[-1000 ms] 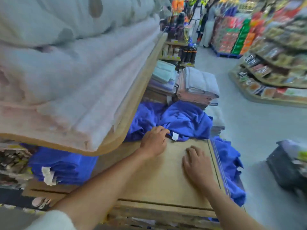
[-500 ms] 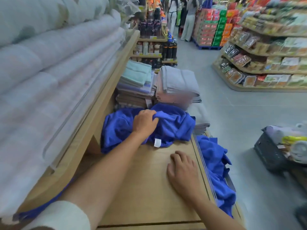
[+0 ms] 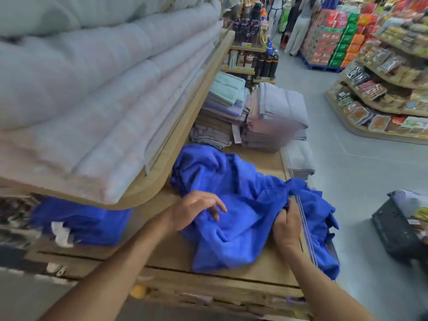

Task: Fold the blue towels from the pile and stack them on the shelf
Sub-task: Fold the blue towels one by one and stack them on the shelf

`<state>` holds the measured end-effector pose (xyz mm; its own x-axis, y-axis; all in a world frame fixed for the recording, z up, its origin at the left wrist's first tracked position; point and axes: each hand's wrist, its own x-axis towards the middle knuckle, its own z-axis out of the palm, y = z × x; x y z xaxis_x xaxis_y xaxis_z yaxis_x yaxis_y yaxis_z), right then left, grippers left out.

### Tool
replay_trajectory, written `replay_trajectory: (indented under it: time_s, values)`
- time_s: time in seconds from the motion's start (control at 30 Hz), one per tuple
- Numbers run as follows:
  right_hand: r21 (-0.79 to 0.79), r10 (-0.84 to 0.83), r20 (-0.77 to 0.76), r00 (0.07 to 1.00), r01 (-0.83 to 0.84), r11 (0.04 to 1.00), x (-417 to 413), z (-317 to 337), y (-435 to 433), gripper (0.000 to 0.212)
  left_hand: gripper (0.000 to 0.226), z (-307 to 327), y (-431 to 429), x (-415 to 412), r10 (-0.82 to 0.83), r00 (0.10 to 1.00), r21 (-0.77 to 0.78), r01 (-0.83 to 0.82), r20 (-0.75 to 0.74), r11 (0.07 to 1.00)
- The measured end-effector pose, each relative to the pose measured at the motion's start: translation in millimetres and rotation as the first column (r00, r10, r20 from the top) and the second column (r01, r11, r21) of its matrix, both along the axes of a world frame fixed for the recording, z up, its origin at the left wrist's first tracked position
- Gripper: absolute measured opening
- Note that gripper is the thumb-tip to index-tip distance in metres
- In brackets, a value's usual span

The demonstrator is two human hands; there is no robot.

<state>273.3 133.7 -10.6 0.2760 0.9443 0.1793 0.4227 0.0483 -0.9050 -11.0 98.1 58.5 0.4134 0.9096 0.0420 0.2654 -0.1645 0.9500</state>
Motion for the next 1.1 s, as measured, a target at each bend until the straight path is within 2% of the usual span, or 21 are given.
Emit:
replay_trajectory:
  time_s: [0.03,0.1,0.13,0.23,0.33,0.4,0.47,0.57,0.6,0.67,0.7,0.73,0.77,0.83,0.87,0.9,0.93,0.97,1.0,1.1]
  values:
    - [0.019,-0.009,-0.018,1.000,0.010,1.000,-0.8,0.3,0.3,0.023,0.042,-16.5,-7.9,-3.0,0.095,0.992,0.016,-0.094,-0.080,0.995]
    - [0.039,-0.008,-0.038,0.999,0.010,0.999,-2.5,0.6,-0.3,0.028,0.020,-46.7,-18.8,-9.8,0.332,0.919,0.206,-0.291,-0.212,0.935]
    - [0.037,-0.004,-0.031,0.999,0.005,0.999,-3.1,1.1,-1.1,0.027,0.015,-58.1,-23.4,-12.5,0.406,0.881,0.298,-0.331,-0.242,0.896]
    - [0.039,0.047,0.030,0.998,-0.048,0.998,-2.6,3.5,-4.3,0.028,0.029,-78.8,-34.9,-13.1,0.464,0.818,0.418,-0.311,-0.339,0.854]
    - [-0.018,0.187,0.157,0.970,-0.186,0.982,-4.6,4.2,-12.0,0.025,0.034,-86.5,-38.8,-8.8,0.506,0.729,0.504,-0.255,-0.461,0.825]
    - [-0.054,0.247,0.277,0.929,-0.242,0.969,-6.8,1.3,-18.2,0.021,0.032,-84.8,-37.0,-8.1,0.520,0.717,0.528,-0.248,-0.464,0.812]
    - [-0.075,0.241,0.276,0.930,-0.229,0.971,-5.8,-0.8,-21.9,0.021,0.030,-84.7,-33.8,-11.1,0.531,0.722,0.536,-0.261,-0.444,0.803]
    - [-0.182,0.165,0.220,0.961,-0.126,0.975,2.1,13.0,-20.9,0.025,0.025,-89.5,-33.3,-12.3,0.547,0.750,0.552,-0.295,-0.371,0.780]
    - [-0.196,0.136,0.275,0.952,-0.083,0.977,4.8,20.2,-20.6,0.032,0.023,-90.7,-32.5,-12.3,0.553,0.767,0.555,-0.318,-0.325,0.768]
    - [-0.057,0.103,0.534,0.839,-0.086,0.995,5.7,34.1,-23.0,0.046,0.022,-85.9,-32.1,-12.2,0.572,0.787,0.551,-0.378,-0.232,0.744]
    - [0.033,0.124,0.635,0.763,-0.188,0.982,1.4,40.7,-28.0,0.043,0.022,-81.5,-33.5,-11.9,0.586,0.785,0.554,-0.402,-0.202,0.729]
    - [0.055,0.194,0.709,0.678,-0.328,0.943,-5.8,46.5,-35.2,0.038,0.020,-75.7,-36.7,-11.7,0.601,0.778,0.562,-0.420,-0.182,0.713]
    - [-0.008,0.283,0.771,0.570,-0.437,0.900,-13.6,50.1,-42.2,0.038,0.016,-70.2,-43.1,-11.9,0.616,0.771,0.565,-0.439,-0.162,0.699]
    - [-0.216,0.422,0.826,0.375,-0.481,0.850,-27.0,47.6,-54.4,0.053,0.009,-61.3,-66.6,-13.5,0.656,0.742,0.528,-0.506,-0.136,0.682]
    - [-0.303,0.476,0.803,0.357,-0.444,0.844,-30.3,42.5,-57.7,0.063,0.016,-58.7,-81.9,-15.7,0.676,0.721,0.497,-0.535,-0.152,0.683]
    - [-0.366,0.513,0.741,0.432,-0.381,0.849,-30.9,38.9,-57.2,0.073,0.025,-57.8,-97.5,-19.6,0.686,0.700,0.485,-0.539,-0.199,0.689]
    - [-0.413,0.512,0.660,0.549,-0.304,0.858,-29.8,37.6,-55.1,0.078,0.032,-58.5,-112.0,-23.8,0.692,0.668,0.502,-0.514,-0.276,0.696]
    - [-0.443,0.484,0.618,0.620,-0.233,0.866,-27.1,36.5,-51.2,0.077,0.038,-60.5,-125.7,-28.1,0.688,0.628,0.526,-0.472,-0.364,0.708]
    - [-0.459,0.458,0.641,0.616,-0.170,0.872,-24.9,37.6,-46.8,0.068,0.041,-62.6,-137.3,-31.3,0.672,0.589,0.533,-0.427,-0.450,0.730]
    - [-0.424,0.434,0.831,0.348,-0.109,0.899,-21.5,44.9,-39.2,0.041,0.037,-68.5,-155.2,-35.6,0.598,0.555,0.520,-0.314,-0.578,0.794]
